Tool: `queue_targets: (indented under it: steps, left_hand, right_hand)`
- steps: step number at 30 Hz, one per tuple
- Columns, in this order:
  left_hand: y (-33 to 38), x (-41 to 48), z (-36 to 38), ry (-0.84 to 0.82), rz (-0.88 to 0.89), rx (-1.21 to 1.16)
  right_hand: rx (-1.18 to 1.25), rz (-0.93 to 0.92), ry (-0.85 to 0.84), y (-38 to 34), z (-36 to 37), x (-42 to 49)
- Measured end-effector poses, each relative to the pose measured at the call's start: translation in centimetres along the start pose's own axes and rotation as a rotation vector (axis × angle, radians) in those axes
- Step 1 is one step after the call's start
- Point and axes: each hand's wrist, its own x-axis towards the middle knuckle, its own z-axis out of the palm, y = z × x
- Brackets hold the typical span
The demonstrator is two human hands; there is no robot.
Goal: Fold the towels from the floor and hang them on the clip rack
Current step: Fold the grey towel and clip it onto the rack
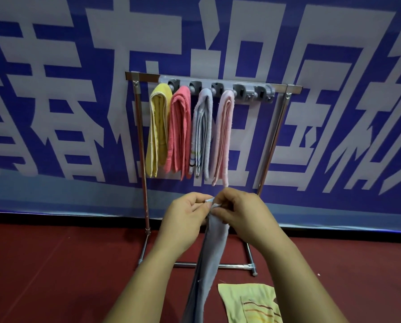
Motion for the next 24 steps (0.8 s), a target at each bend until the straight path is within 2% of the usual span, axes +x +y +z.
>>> queue_targets:
  steps: [4, 8, 12, 15, 18, 19, 21, 24]
  left_hand:
    - [0.7, -0.3, -0.3, -0.119, -0.003, -0.093]
    - [1.3, -0.7, -1.3, -0.234, 0.029, -0.041]
    - [1.5, -0.6, -1.5, -0.226, 0.051, -0.021]
    - [1.7, -0.5, -1.5, -0.179, 0.072, -0.062]
    - [2.0, -0.6, -1.8, -0.169, 0.052, -0.113]
    - [2.1, -0.7, -1.9, -0.169, 0.046, -0.122]
    - [2.1, -0.7, -2.2, -0.16, 0.033, -0.131]
    - [2.7, -0.8, -2.5, -0.127, 0.039, -0.136]
  right_hand:
    - [0.037, 0.004, 0.022, -0.3, -0.6, -0.3]
    - [0.001, 0.022, 0.042, -0.1, -1.4, -0.4]
    - [-0.009, 0.041, 0.066, 0.3, -1.8, -0.3]
    - [0.25, 0.126, 0.022, 1.0, -1.9, -0.7]
    - [0.827, 0.243, -0.177, 2.7, -1.4, -1.6]
    - [0.937, 0.243, -0.213, 3.1, -1.0, -2.0]
    - [1.022, 0.255, -0.179, 3.4, -0.2, -2.6]
    - [1.0, 0.244, -0.055, 2.7, -0.2, -2.5]
